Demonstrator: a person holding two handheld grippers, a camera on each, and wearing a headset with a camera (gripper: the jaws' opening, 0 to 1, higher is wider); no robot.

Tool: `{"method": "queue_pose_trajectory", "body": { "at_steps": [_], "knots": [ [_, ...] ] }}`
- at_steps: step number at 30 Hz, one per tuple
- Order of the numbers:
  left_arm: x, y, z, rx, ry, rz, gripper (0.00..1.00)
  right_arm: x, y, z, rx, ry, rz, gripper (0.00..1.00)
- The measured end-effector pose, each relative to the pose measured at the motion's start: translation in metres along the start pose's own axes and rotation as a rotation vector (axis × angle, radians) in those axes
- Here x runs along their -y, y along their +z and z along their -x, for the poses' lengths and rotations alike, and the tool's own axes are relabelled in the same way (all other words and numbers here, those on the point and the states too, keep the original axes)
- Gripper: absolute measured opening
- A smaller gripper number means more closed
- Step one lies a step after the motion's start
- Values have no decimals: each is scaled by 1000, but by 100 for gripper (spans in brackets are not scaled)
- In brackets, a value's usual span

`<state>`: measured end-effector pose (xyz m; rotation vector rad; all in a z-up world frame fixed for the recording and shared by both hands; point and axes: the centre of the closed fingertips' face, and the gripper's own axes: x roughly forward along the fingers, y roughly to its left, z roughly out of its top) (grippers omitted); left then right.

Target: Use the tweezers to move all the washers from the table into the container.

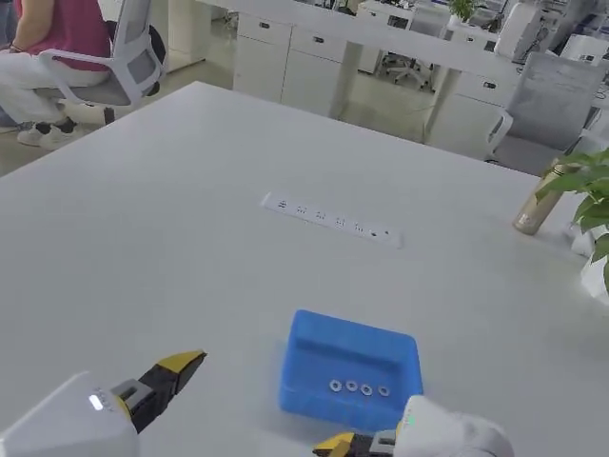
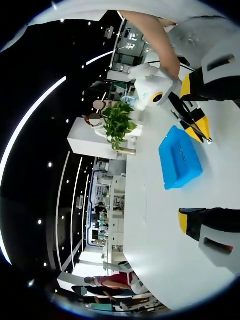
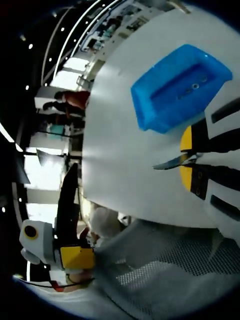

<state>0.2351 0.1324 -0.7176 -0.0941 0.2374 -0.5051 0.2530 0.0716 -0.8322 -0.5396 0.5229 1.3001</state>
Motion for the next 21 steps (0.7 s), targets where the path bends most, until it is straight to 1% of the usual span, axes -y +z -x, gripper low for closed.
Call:
{"method": "queue_pose_trajectory", "body": {
  "at_steps": [2,5,6,8,11,13,15,17,18,19,20,21],
  "knots": [
    [1,2,0,9,-2,7,92,3,-1,2,26,-1,-67,4],
    [1,2,-1,8,-2,20,93,10,-4,5,53,-12,-162,2],
    [1,2,-1,10,-4,26,93,12,-4,6,59,-22,-167,2],
    [1,3,0,13,-4,38,94,13,-4,8,64,-18,-216,2],
    [1,5,0,23,1,53,94,20,-6,9,62,-27,-231,3],
    [0,6,0,25,4,59,95,23,-4,9,65,-24,-240,3],
    [0,8,0,29,8,64,96,23,-1,8,68,-1,-276,4],
    [1,8,0,30,10,65,96,23,0,6,59,9,-276,4],
    [1,9,0,30,13,61,97,21,0,5,35,22,-273,4],
    [1,9,0,31,14,56,97,20,-2,4,20,25,-273,4],
    [2,9,0,31,16,50,98,22,-3,3,7,13,-269,4],
    [3,9,0,35,14,44,99,22,-3,3,0,16,-271,4]
  ]
}}
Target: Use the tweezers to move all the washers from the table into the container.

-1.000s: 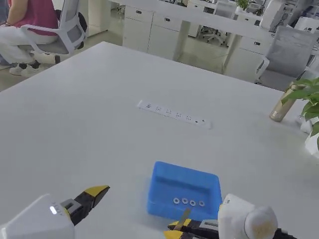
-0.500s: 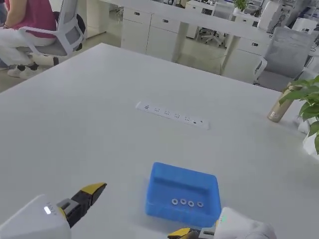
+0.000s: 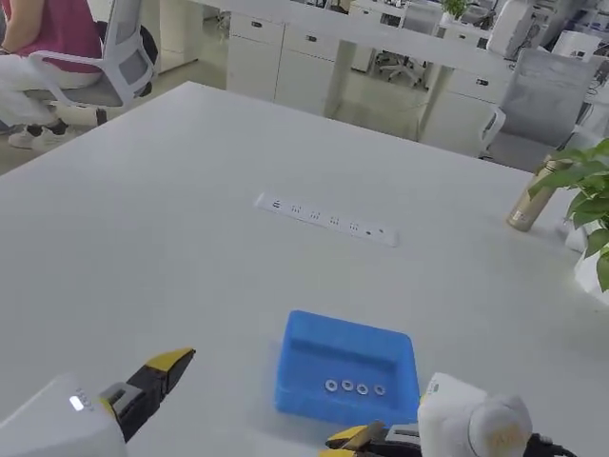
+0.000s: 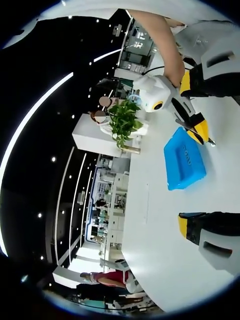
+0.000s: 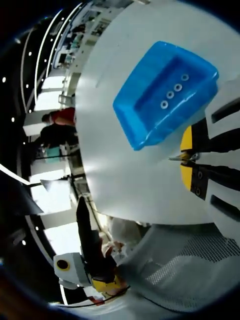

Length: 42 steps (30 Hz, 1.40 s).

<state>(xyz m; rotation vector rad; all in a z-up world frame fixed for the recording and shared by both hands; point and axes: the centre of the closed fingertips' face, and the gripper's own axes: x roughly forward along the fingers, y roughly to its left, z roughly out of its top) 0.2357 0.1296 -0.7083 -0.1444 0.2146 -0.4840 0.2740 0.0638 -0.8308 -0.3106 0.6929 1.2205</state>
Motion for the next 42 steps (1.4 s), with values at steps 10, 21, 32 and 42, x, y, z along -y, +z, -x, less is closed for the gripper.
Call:
{"method": "queue_pose_trajectory", "body": {
  "at_steps": [10,21,32,42],
  "knots": [
    [-1,5,0,57,13,4,99,-4,-1,-2,-55,19,18,5],
    [1,2,0,51,6,-27,97,-7,-1,-2,-90,41,2,5],
    [1,1,0,51,-4,-17,97,-7,-1,-4,-126,45,15,5],
    [1,0,0,43,-9,-9,96,-7,-1,-3,-130,42,15,5]
  ]
}}
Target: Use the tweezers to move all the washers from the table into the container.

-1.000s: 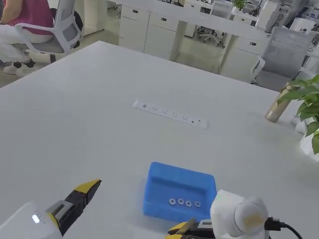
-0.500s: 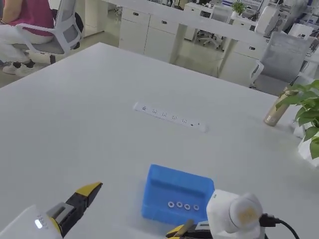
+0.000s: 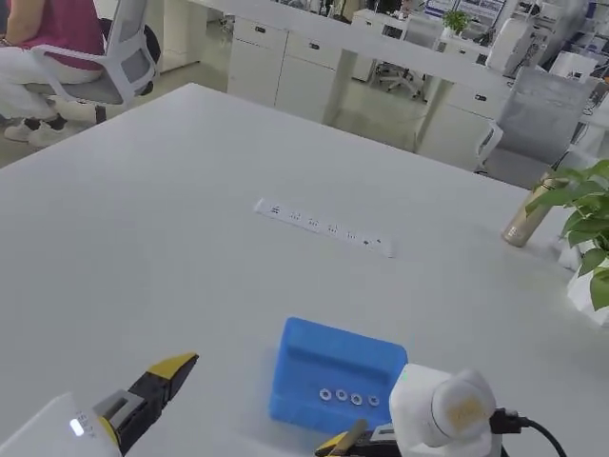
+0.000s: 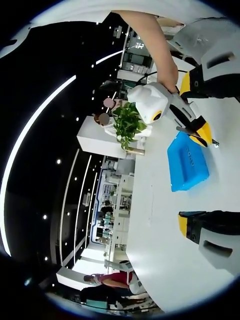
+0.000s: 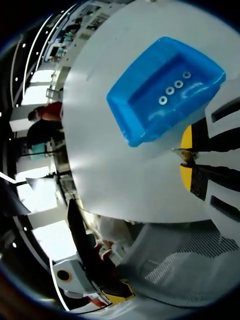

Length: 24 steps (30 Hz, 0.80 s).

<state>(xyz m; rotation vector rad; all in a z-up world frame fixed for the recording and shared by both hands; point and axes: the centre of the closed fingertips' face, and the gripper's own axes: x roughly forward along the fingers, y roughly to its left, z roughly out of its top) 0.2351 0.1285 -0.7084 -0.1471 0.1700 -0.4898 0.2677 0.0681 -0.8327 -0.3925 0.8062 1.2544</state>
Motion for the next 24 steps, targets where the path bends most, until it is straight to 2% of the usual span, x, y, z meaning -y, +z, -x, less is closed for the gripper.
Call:
{"method": "queue_pose_trajectory", "body": {
  "at_steps": [8,17,19,23,24],
  "knots": [
    [-1,-1,0,-5,4,-1,96,4,0,1,3,-7,-18,6],
    [-2,-1,1,-7,7,-2,95,3,1,0,-5,-10,-3,6],
    [-2,-2,1,-8,7,-5,95,2,-3,-1,-27,-12,19,6],
    [-2,-2,1,-11,8,-3,95,-3,-3,-2,-30,-7,29,5],
    [-2,-2,1,-11,9,-5,95,-3,-3,-2,-34,-12,60,5]
  ]
}}
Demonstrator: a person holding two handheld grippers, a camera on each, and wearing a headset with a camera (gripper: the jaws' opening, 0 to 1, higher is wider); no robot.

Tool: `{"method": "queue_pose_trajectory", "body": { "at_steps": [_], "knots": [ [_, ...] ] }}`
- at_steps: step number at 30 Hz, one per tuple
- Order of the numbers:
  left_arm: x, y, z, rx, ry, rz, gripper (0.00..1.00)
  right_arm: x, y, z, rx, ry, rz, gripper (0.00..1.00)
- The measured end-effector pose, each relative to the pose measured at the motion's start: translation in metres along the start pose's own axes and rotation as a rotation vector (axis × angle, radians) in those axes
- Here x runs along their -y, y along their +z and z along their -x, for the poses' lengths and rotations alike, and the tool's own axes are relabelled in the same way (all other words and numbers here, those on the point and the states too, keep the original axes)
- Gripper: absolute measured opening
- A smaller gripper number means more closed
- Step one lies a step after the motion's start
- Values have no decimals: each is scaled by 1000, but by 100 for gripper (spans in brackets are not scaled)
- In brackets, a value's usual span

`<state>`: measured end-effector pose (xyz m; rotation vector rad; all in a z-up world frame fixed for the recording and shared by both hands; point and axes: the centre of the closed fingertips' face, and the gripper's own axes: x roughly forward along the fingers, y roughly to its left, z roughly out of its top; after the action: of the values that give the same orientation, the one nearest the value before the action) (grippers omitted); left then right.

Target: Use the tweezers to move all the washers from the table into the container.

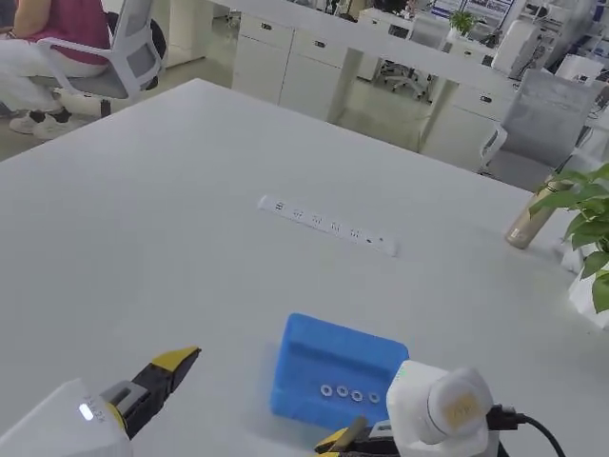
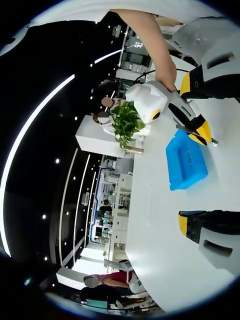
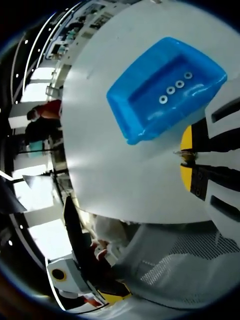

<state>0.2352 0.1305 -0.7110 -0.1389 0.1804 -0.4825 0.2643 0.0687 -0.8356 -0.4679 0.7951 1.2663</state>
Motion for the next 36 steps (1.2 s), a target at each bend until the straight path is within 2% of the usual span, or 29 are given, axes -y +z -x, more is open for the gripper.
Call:
{"method": "queue_pose_trajectory", "body": {
  "at_steps": [5,11,13,18,22,25,28,31,36],
  "knots": [
    [0,0,0,-1,0,-2,95,-8,-2,-3,-31,-5,110,5],
    [0,-4,-1,-22,6,-21,94,-5,-1,-1,-27,-9,98,4],
    [-1,-5,-1,-29,9,-24,94,-6,3,2,-20,-3,93,4],
    [-1,-11,-2,-62,6,-16,93,-1,30,18,31,6,118,5],
    [0,-11,-1,-62,3,-25,92,12,56,34,68,-16,136,5],
    [1,-14,-2,-72,-7,-11,92,25,75,45,117,-44,144,5],
    [2,-14,-2,-74,-7,-34,92,46,87,50,169,-67,68,5],
    [-1,-8,0,-44,11,-34,92,61,90,48,184,-88,-18,5],
    [-5,-7,2,-35,28,-20,90,86,87,33,144,-115,-78,5]
  ]
}}
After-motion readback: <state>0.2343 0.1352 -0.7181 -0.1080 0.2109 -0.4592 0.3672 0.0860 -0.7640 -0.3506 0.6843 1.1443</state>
